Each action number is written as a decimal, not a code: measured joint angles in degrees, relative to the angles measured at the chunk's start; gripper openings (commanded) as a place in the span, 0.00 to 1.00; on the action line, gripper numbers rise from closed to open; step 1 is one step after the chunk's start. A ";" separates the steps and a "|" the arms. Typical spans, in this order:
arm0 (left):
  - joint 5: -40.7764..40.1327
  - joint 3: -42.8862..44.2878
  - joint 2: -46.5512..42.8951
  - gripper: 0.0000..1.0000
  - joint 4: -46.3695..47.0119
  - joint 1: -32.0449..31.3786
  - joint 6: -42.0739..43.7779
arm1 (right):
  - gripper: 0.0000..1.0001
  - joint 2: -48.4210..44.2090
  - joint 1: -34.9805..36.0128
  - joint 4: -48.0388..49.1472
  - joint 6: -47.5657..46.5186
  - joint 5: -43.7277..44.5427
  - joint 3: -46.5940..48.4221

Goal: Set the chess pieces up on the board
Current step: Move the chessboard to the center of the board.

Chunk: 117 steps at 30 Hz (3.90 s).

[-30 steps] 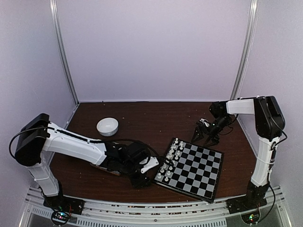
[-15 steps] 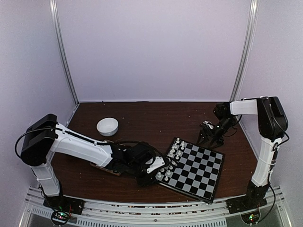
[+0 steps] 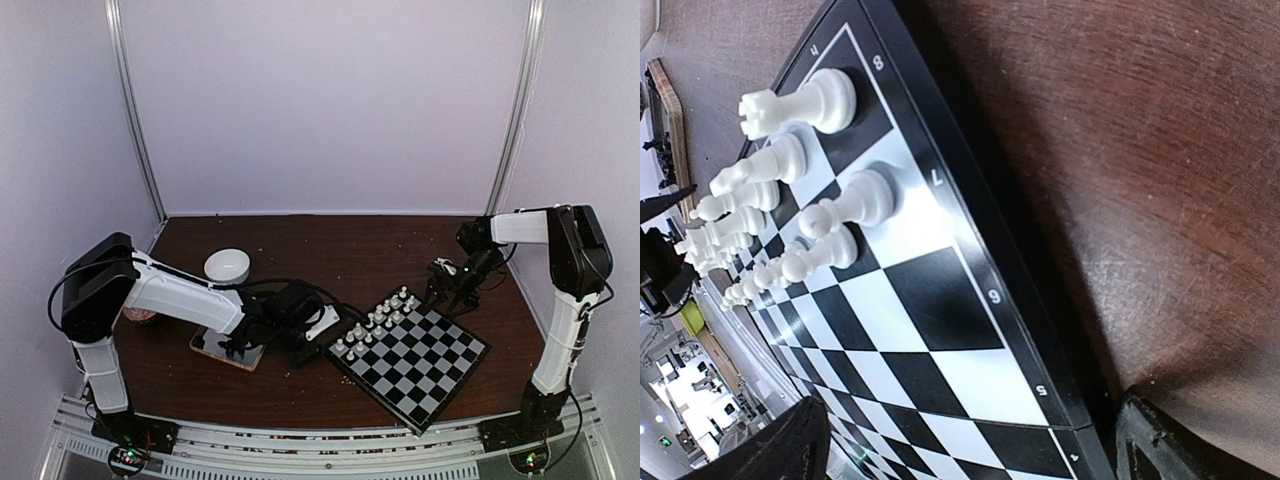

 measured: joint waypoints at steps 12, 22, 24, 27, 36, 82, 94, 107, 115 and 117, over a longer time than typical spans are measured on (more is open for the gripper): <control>-0.57 2.78 2.27 0.57 0.35 2.47 -0.70 | 1.00 -2.97 -0.09 1.16 -0.04 -1.55 -4.85; -1.81 6.16 3.85 0.57 -0.07 5.42 -2.71 | 1.00 -3.43 1.88 -0.57 -1.11 -4.61 -6.60; -1.88 6.56 3.85 0.57 0.52 6.45 -3.69 | 0.99 -3.43 2.36 -0.57 -1.14 -5.57 -6.93; -1.86 6.99 3.85 0.57 2.23 7.67 -4.81 | 1.00 -3.43 3.50 -0.55 -1.09 -7.04 -6.93; -2.19 7.61 3.96 0.57 2.84 8.68 -7.04 | 1.00 -1.88 8.48 -0.70 -0.59 -10.45 -5.01; 3.82 2.82 1.40 0.44 -4.44 8.76 -12.68 | 0.93 0.24 6.05 -2.19 -1.16 -9.70 -4.46; 1.79 4.79 0.92 0.62 -7.37 9.51 -12.52 | 0.93 2.40 4.11 -2.69 -1.11 -9.49 -0.59; 9.70 23.37 -0.55 0.50 -16.50 10.01 -9.53 | 0.97 -22.43 -4.39 12.11 -8.35 -2.45 -7.82; 14.73 27.45 6.32 0.41 -22.43 10.19 -7.85 | 0.96 -25.05 -4.31 19.82 -8.70 1.86 -9.84; 15.10 27.91 7.30 0.42 -23.67 10.19 -7.67 | 0.96 -24.44 -4.28 20.33 -8.76 2.12 -9.84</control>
